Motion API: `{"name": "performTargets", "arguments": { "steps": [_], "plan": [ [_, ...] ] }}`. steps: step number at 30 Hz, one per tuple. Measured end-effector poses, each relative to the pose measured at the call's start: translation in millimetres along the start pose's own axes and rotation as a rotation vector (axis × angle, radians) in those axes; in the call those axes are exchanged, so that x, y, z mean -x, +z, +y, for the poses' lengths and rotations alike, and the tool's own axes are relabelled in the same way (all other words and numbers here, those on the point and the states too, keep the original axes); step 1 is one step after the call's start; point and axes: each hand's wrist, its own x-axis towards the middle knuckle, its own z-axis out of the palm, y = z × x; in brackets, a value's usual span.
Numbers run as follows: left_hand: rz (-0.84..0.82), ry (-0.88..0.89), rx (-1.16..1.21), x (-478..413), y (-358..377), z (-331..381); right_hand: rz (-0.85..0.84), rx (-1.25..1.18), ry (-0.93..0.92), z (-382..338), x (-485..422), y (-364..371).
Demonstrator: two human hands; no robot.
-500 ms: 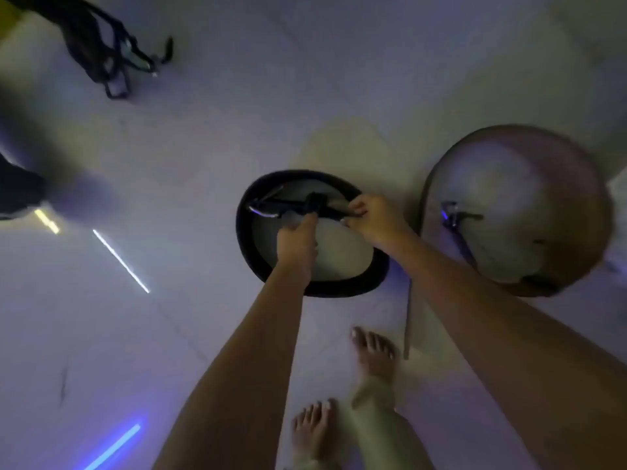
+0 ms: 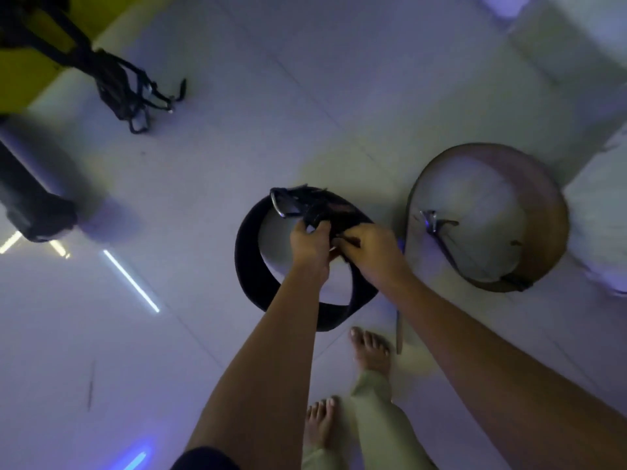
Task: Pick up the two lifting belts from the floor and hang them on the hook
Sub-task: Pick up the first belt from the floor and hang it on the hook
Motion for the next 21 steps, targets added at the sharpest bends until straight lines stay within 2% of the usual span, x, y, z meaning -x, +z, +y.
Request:
{"name": "performTargets", "arguments": {
  "steps": [4, 9, 15, 21],
  "plan": [
    [-0.098, 0.062, -0.065, 99.0, -17.4, 34.8, 0.153, -0.414, 0.303, -55.5, 59.7, -56.6],
    [-0.387, 0.158, -0.128, 238.6, -30.7, 109.7, 0.162, -0.730, 0.522, -145.9, 131.3, -140.1],
    [-0.690, 0.297, -0.308, 399.8, -23.9, 200.0, 0.213, -1.064, 0.370, -261.8, 228.3, -258.7],
    [-0.945, 0.331, -0.410, 548.6, 17.9, 248.2, 0.474, -1.167, 0.181, -332.4, 345.8, -360.3]
  ]
}}
